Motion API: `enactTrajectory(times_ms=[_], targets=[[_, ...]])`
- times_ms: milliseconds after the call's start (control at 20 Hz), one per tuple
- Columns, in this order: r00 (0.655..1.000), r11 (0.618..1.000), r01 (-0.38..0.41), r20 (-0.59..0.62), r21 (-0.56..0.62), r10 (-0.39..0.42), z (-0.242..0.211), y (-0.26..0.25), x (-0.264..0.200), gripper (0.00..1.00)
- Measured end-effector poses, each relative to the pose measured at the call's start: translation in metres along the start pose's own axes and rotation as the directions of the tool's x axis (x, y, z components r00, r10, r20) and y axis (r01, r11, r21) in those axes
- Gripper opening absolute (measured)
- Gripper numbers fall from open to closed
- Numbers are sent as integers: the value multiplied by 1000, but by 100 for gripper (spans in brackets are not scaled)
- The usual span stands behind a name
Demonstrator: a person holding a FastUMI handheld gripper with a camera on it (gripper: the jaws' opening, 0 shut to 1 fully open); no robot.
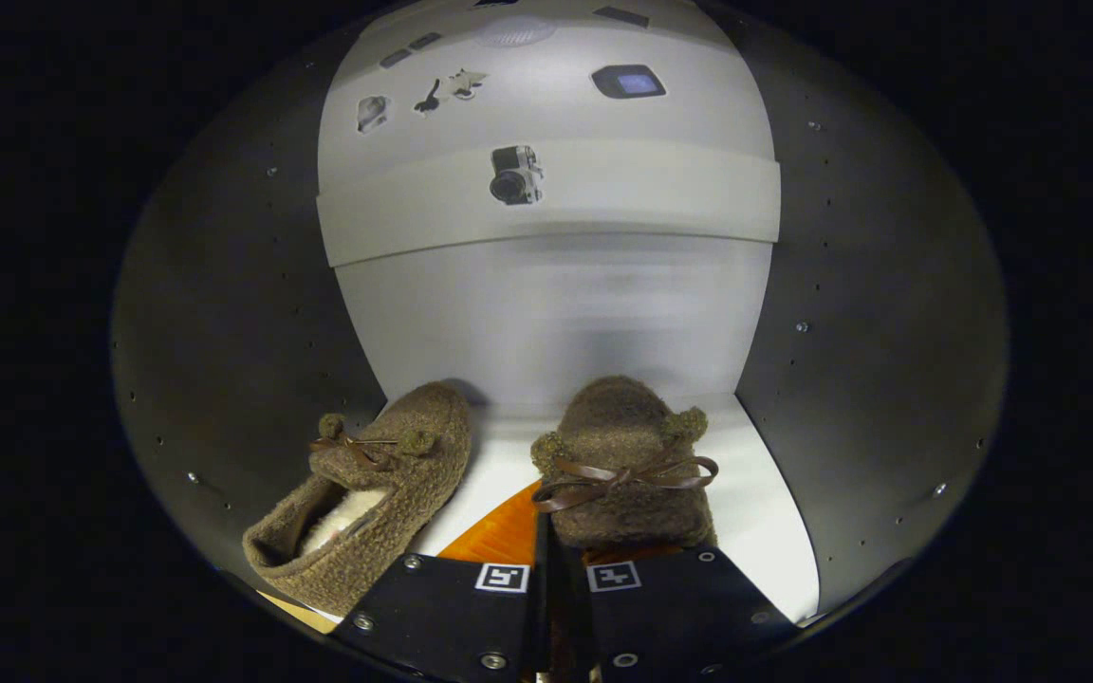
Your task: Open the shoe cabinet door, grab the shoes and put them into the shoe cabinet, then close the shoe cabinet door.
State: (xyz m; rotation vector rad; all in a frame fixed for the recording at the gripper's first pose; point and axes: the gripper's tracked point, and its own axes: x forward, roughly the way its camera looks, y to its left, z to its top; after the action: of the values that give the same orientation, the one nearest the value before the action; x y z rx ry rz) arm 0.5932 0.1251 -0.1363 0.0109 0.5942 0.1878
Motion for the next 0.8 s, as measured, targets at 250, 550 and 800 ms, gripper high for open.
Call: enactTrajectory(times_ms=[250, 550, 800], targets=[[1000, 1000, 5, 4, 6, -5, -2, 3, -3, 16], [999, 1000, 15, 28, 16, -15, -1, 2, -33, 26], [998, 1000, 22, 60, 20, -23, 0, 5, -70, 26]])
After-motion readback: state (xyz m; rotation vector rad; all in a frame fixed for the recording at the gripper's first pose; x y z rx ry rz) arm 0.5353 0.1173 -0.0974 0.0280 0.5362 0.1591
